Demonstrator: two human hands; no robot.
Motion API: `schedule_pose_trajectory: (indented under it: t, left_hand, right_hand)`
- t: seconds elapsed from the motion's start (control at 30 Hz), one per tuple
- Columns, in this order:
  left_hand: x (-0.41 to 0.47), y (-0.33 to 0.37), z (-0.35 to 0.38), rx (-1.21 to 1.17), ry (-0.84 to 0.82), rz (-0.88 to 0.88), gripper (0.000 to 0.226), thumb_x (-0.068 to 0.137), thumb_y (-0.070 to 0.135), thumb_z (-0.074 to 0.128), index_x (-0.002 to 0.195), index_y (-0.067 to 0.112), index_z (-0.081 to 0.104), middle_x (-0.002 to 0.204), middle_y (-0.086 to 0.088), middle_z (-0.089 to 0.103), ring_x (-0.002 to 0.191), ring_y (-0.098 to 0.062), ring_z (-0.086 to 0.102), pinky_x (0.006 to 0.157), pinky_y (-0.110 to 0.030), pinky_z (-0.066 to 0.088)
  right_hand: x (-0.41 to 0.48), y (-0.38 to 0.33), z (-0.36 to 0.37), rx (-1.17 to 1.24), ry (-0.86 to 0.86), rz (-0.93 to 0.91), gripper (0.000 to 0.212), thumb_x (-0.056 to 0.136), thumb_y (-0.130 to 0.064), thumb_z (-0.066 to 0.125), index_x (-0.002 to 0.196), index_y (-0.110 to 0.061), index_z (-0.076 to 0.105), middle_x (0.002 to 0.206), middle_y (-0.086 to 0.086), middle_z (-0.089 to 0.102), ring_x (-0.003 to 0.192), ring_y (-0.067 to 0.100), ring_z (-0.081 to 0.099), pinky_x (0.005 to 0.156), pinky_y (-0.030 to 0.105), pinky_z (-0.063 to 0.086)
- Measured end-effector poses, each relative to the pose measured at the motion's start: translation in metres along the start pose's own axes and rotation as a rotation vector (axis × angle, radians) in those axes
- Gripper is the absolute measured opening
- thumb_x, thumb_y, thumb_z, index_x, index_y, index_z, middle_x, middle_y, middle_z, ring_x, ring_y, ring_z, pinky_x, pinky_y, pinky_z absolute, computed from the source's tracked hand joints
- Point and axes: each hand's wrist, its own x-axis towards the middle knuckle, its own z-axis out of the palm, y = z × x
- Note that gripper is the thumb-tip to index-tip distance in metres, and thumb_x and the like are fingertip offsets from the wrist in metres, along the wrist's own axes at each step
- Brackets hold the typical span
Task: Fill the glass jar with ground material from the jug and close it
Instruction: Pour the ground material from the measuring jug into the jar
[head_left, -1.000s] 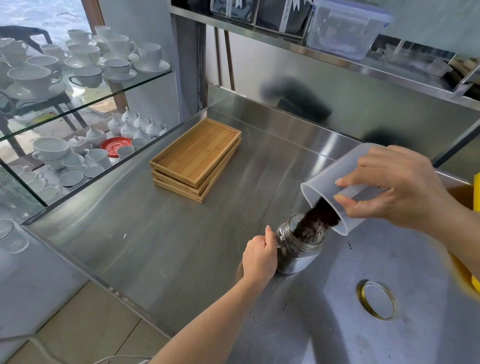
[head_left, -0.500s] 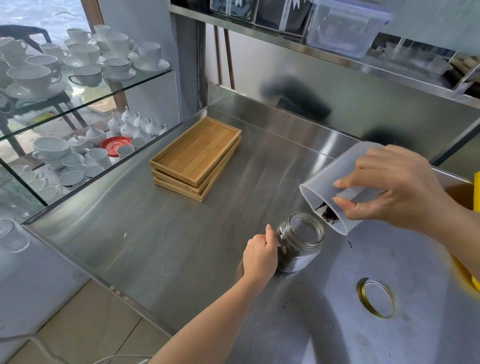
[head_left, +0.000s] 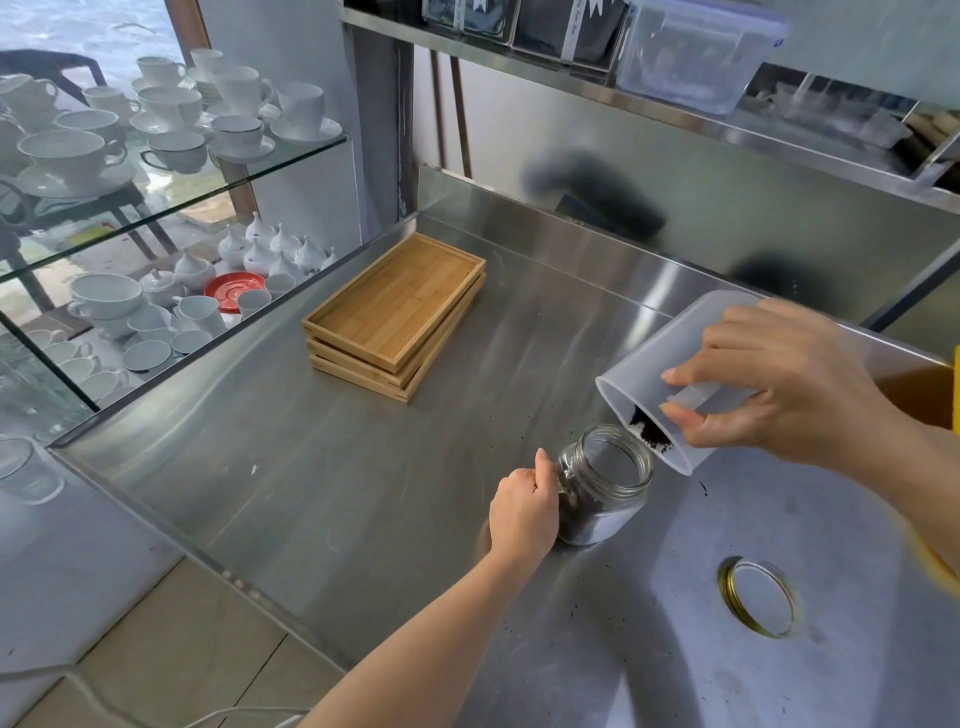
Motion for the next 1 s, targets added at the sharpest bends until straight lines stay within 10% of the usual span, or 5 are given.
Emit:
schedule_pose_trajectory:
  t: [1.0]
  left_hand:
    - [0.0005, -0.0004, -0.0001, -0.014, -0.014, 0.003, 0.056, 0.098, 0.032, 0.033, 0.049, 0.014, 0.015, 0.047, -0.001, 0.023, 0.047, -0.018, 0.024, 0.059, -0.035, 0.024]
  right_hand:
    - [-0.0022, -0.0034, 0.0014, -0.049, 0.008, -0.014, 0.031, 0.078, -0.032, 0.06, 0.059, -0.009, 0.067, 0.046, 0.009, 0.046, 0.043, 0.025, 0.04, 0.052, 0.029, 0.02]
